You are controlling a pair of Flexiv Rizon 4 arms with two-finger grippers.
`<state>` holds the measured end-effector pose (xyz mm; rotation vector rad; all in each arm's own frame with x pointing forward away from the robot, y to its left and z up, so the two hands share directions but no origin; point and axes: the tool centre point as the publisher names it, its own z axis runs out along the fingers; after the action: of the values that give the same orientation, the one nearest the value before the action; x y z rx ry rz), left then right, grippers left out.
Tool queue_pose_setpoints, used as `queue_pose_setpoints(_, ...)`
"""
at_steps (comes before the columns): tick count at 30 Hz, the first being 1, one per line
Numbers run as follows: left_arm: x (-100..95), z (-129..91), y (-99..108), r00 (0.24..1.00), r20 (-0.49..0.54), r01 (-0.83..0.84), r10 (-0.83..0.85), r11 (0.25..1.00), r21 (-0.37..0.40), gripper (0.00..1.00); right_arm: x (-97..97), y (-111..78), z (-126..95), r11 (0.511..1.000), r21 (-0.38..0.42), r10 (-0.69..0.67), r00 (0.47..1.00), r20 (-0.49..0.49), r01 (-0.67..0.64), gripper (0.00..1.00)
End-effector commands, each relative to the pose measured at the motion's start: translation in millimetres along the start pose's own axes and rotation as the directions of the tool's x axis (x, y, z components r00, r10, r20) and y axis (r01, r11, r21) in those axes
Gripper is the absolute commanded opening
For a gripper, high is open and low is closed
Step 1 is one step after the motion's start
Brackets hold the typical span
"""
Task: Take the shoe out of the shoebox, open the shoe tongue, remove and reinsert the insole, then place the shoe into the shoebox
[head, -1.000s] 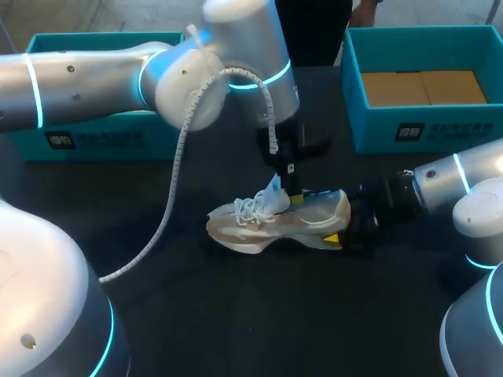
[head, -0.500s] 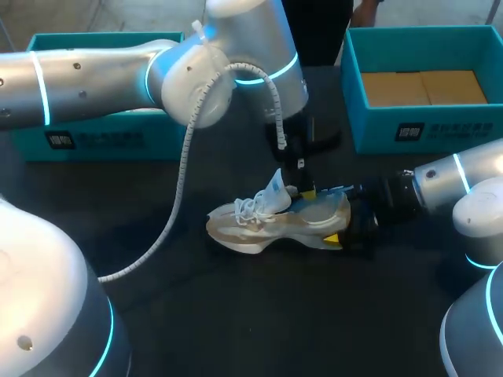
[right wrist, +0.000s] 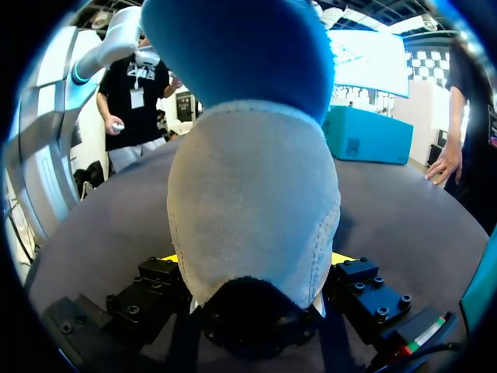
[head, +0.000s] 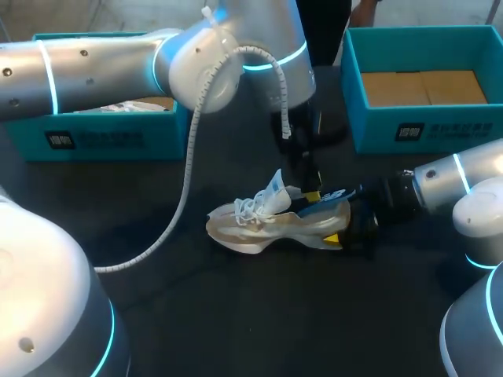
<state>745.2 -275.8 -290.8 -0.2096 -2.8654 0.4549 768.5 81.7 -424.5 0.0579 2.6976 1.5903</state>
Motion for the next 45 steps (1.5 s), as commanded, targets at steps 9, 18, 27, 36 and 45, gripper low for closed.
queue_pose_setpoints(9, 24.8, -33.4, -3.2, 0.999, 0.009, -0.031, 0.031, 0.998, -0.052, 0.38, -0.2, 0.6, 1.2, 1.000, 0.004, 0.001, 1.000, 0.001, -0.001, 0.00)
queue_pose_setpoints(18, 49.1, -50.5, -6.7, 0.998, 0.014, -0.062, 0.064, 0.992, -0.113, 0.38, -0.2, 0.6, 1.2, 1.000, 0.004, 0.001, 1.000, 0.001, -0.001, 0.00)
queue_pose_setpoints(27, 57.0, -55.4, -3.0, 0.998, 0.038, -0.050, 0.054, 0.993, -0.107, 0.39, -0.2, 0.6, 1.2, 1.000, 0.004, 0.001, 1.000, 0.001, -0.001, 0.00)
queue_pose_setpoints(36, 60.0, -49.3, -2.0, 0.998, 0.031, -0.044, 0.048, 0.993, -0.112, 0.37, -0.2, 0.6, 1.2, 1.000, 0.004, 0.001, 1.000, 0.001, -0.001, 0.00)
queue_pose_setpoints(45, 63.2, -49.6, -1.1, 0.999, 0.029, -0.043, 0.046, 0.993, -0.106, 0.37, -0.2, 0.6, 1.2, 1.000, 0.004, 0.001, 1.000, 0.001, -0.001, 0.00)
